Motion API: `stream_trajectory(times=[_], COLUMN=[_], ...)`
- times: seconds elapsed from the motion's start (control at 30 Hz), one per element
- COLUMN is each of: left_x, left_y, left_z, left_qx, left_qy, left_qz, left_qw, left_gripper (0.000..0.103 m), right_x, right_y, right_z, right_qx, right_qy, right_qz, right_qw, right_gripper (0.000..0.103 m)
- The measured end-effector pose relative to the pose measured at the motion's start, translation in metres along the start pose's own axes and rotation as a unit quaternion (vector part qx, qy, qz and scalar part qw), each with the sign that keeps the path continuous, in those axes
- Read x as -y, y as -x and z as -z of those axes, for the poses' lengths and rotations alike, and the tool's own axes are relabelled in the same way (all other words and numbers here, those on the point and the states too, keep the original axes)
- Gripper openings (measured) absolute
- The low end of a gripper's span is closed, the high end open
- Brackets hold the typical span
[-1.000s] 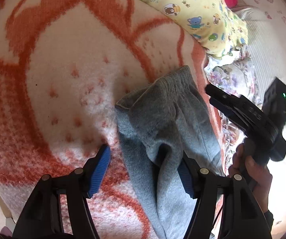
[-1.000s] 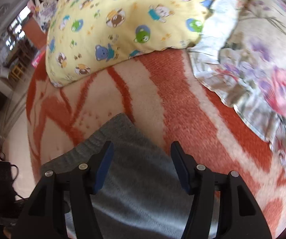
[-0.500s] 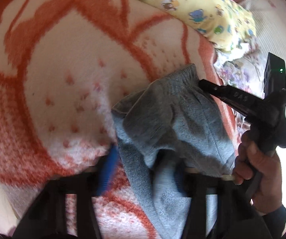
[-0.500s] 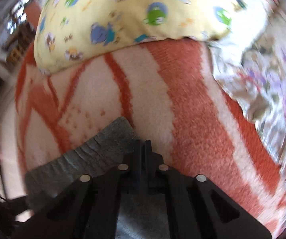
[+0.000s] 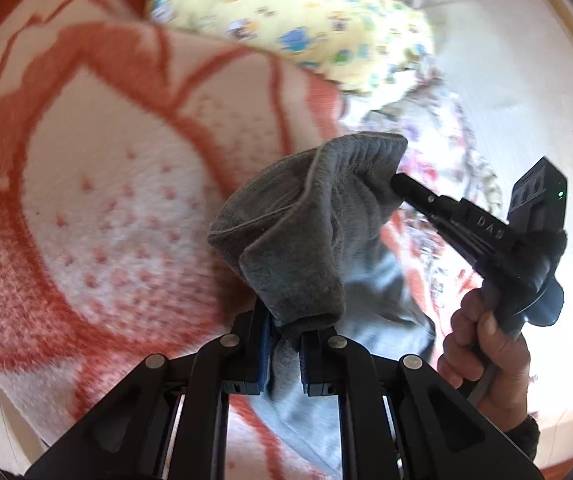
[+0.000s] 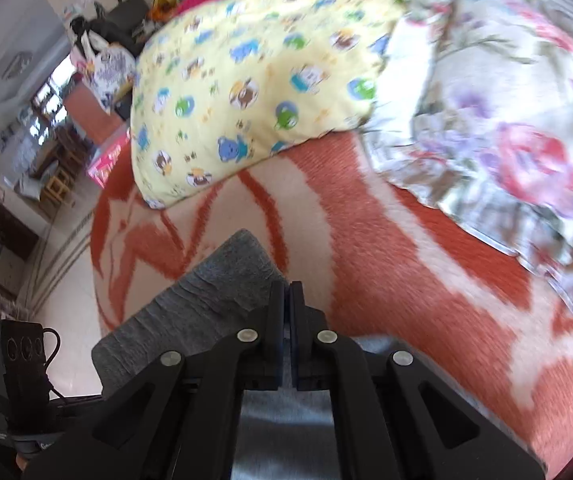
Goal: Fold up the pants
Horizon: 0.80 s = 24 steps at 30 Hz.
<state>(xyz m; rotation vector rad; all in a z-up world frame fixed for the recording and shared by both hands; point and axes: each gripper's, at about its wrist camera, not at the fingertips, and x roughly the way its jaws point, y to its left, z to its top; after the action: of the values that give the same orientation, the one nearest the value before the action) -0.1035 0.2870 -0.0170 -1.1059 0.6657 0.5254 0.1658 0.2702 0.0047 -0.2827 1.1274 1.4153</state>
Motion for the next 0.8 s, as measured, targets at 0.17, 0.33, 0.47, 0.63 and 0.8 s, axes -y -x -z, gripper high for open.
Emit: stream_trajectory(times=[0.17,0.33,0.47,0.63,0.8], left_x=[0.039,0.078,0.111,0.145,0.173], left_y=[0.012,0.017,0.015,0.007,-0.002], left_z=[0.018,0.042,0.068,0.104,0.145], left_qx=[-0.005,-0.031,-0.057,-0.093,-0.124], left_qy=[-0.052,-0.102,-0.146,-0.191,-0.237], left_qz=[0.032,0.063,0.083,0.102,0.105], left_qw=[0.9981,0.9923,0.9841,0.9717,0.9578], left_gripper=[0.010,0.010,0.010,0.010,0.010], right_x=[0.012,0.035,0.055,0.081,0.101], right_y=[0.052,0.113,0.158,0.203,0.236], right_z=[0.020,0.048,0.082,0.125,0.169], right_qx=[0.047,0.090,0.122,0.145,0.171], right_qy=[-0.042,-0.089,-0.129,-0.168,-0.204], right_qz=[-0.007,-0.002,0.003,0.014,0.028], right_qw=[0.998,0.992,0.984,0.975,0.964], right_gripper=[0.003,0.003,0.003,0.003,0.003])
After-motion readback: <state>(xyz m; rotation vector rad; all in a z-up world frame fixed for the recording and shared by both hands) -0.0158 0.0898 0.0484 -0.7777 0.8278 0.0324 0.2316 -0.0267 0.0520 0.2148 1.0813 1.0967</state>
